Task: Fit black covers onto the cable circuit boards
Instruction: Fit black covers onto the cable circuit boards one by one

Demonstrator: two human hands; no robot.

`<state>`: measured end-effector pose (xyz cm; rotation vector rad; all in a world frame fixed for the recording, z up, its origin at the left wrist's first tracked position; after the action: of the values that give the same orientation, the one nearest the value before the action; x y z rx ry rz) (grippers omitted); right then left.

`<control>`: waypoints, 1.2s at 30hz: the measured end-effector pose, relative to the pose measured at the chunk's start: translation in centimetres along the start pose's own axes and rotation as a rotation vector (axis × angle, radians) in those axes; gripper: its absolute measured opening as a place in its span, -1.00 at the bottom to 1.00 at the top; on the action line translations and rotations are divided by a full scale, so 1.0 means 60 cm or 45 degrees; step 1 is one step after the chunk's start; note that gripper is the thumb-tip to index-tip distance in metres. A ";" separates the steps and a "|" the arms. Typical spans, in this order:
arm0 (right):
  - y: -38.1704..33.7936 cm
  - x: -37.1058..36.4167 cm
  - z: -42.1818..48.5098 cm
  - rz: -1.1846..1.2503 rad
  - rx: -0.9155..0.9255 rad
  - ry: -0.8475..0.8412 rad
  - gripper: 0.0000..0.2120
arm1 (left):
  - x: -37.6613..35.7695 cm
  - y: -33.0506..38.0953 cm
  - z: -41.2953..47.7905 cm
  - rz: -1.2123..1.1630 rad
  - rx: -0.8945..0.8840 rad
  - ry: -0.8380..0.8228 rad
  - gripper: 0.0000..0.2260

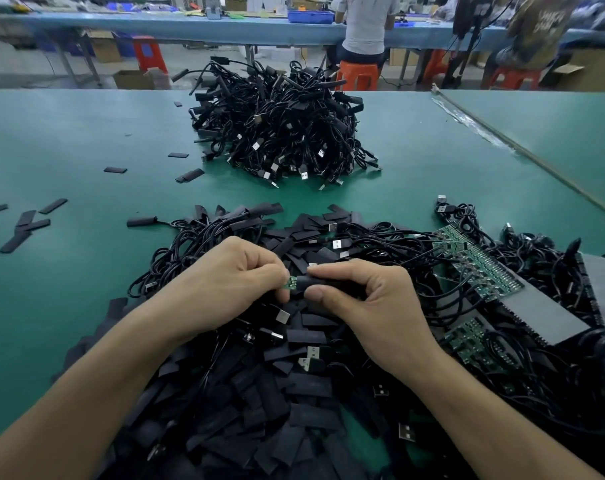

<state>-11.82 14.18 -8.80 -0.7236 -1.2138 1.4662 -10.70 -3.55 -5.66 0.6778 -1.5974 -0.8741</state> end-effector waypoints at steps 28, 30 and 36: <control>-0.002 0.004 -0.002 -0.053 0.113 0.130 -0.79 | -0.008 -0.008 0.004 -0.152 0.043 -0.110 -0.76; -0.001 0.009 0.000 -0.082 0.107 0.187 -0.80 | -0.004 -0.009 0.004 -0.184 0.052 -0.058 -0.83; 0.001 0.015 0.000 -0.147 0.116 0.243 -0.82 | 0.007 -0.015 0.006 -0.272 0.067 -0.024 -0.92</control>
<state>-12.09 15.01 -8.70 -0.7032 -1.0200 1.3172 -11.16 -4.35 -6.19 0.8921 -1.5887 -0.9985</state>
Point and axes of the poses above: each hand's wrist, its own z-axis towards the middle knuckle, its own x-axis out of the back of the hand, y = z × x, the point moved 4 cm from there along z, towards the middle knuckle, and after that the axes turned 1 degree about -y, right-handed, at the moved point
